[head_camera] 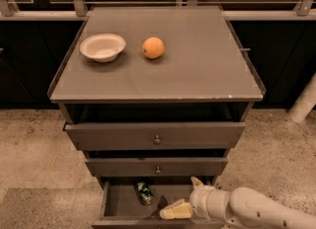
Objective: Pick green can from bottom drawer and place on counter
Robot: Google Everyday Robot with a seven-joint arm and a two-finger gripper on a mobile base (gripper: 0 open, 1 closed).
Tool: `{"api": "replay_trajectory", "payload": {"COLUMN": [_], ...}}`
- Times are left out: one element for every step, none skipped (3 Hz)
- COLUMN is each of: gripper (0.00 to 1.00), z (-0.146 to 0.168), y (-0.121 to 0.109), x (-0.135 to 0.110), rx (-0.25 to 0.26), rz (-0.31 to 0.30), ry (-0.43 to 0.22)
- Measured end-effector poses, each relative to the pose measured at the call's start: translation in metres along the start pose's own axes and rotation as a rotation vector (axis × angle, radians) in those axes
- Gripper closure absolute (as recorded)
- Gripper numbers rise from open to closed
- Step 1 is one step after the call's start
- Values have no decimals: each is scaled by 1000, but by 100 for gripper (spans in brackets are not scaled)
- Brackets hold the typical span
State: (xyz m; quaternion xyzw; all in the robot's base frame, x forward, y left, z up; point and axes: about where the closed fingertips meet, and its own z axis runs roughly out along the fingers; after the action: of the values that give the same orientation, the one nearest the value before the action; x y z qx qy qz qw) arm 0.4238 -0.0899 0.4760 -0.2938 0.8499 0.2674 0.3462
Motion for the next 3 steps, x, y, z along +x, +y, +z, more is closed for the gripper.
{"api": "replay_trajectory", "payload": {"gripper": [0, 0, 0], "z": [50, 67, 65], "y": [-8, -2, -1], "x": [23, 37, 36], "rx": [-30, -59, -36], "rz": [43, 79, 62], "ry": [-21, -23, -13]}}
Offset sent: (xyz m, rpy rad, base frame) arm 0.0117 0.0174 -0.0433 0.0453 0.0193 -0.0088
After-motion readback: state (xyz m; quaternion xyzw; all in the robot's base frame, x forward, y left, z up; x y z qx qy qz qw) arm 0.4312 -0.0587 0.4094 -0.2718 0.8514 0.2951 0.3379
